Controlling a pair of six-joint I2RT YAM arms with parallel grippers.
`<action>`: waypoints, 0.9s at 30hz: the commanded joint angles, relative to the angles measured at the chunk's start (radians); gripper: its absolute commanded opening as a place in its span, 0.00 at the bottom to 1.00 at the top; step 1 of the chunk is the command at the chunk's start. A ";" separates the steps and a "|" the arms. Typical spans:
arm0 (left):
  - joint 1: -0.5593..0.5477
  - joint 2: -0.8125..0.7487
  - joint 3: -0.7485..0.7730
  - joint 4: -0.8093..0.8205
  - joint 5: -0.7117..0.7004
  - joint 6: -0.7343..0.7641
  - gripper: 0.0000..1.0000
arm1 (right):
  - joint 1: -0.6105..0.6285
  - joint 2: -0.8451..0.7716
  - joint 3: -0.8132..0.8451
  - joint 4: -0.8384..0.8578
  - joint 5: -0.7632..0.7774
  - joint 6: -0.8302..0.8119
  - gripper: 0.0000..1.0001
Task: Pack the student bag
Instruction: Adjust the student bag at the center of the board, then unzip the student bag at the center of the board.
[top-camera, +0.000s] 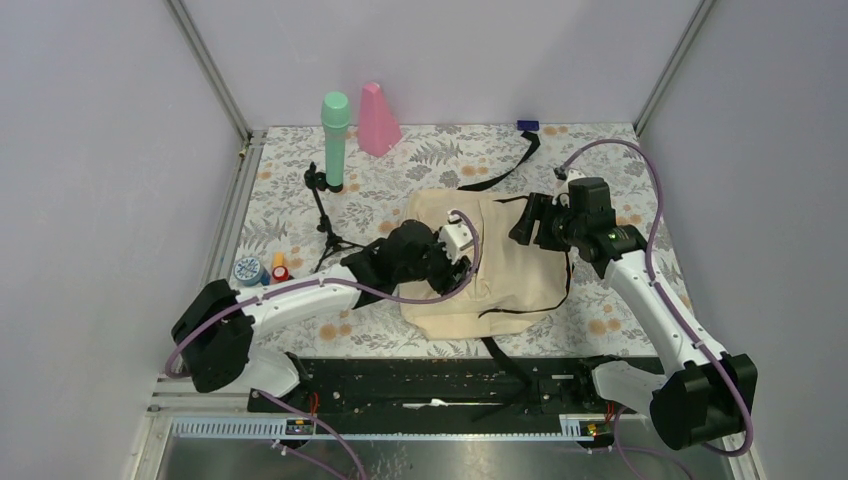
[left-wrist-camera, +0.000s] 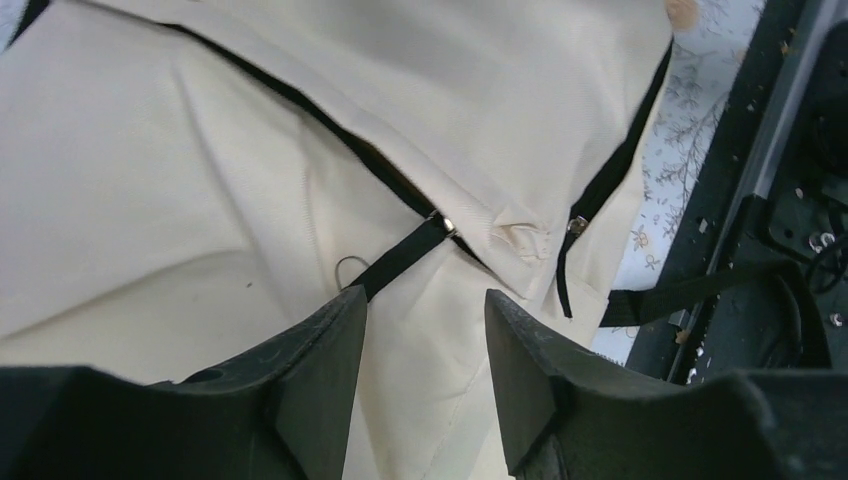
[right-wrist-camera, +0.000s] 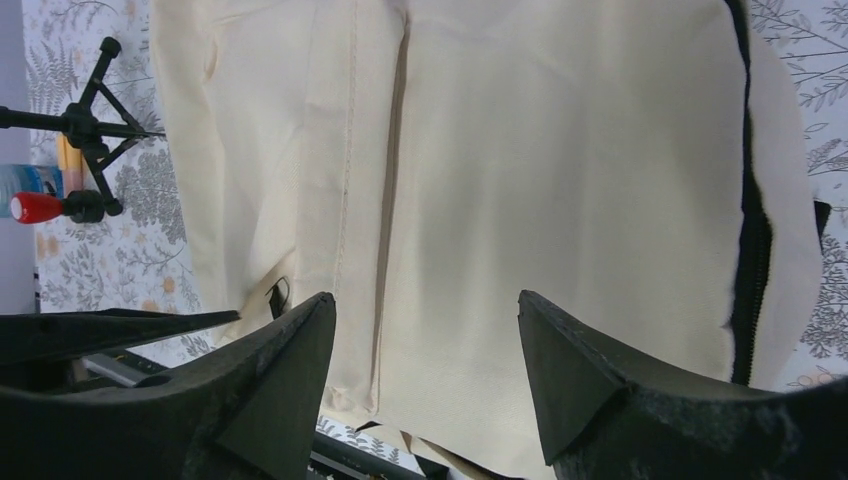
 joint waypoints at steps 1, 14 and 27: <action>0.001 0.052 0.058 0.076 0.131 0.091 0.50 | 0.003 -0.028 -0.005 0.008 -0.050 0.014 0.73; 0.016 0.134 0.080 0.121 0.133 0.111 0.39 | 0.023 -0.028 -0.008 0.005 -0.162 0.032 0.73; 0.017 0.168 0.077 0.128 0.111 0.104 0.23 | 0.214 0.066 0.048 -0.008 -0.058 0.043 0.69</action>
